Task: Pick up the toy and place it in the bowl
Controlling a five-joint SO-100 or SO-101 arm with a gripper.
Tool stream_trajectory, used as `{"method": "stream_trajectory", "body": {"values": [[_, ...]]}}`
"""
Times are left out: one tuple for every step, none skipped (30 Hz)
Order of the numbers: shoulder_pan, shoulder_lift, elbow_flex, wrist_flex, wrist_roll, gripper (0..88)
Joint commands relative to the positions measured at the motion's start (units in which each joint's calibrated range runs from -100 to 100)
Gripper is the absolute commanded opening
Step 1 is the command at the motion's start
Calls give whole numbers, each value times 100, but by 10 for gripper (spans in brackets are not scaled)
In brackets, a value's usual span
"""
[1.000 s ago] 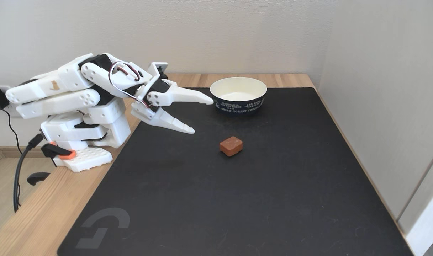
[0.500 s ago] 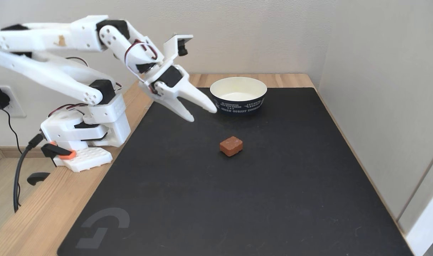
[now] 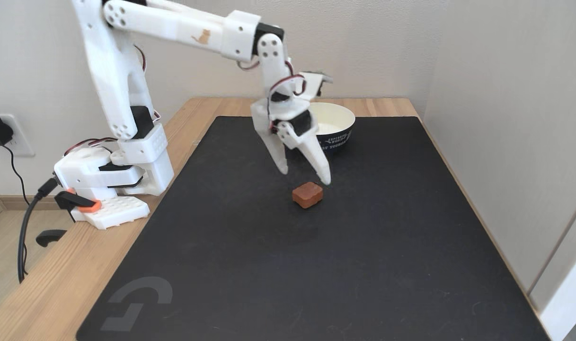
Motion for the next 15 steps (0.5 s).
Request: {"method": "stream_trajectory", "body": {"values": [[-68, 871, -1132, 288, -2, 333], [-77, 972, -1231, 288, -18, 333], [-77, 1072, -1321, 279, -18, 333], [-77, 1180, -1420, 279, -18, 333], [-68, 1272, -1483, 279, -18, 333], [-43, 1438, -1547, 245, -18, 333], [-35, 1522, -1556, 220, -18, 333], [-27, 1605, -1556, 203, -23, 333], [-18, 1680, -1556, 203, -49, 333], [-18, 1747, -1556, 203, -70, 333], [-18, 1889, -1556, 195, -70, 332], [-18, 1947, -1556, 195, -70, 330], [-18, 1997, -1556, 195, -91, 330], [-18, 2039, -1556, 195, -96, 330], [-27, 2097, -1547, 110, -96, 330]]}}
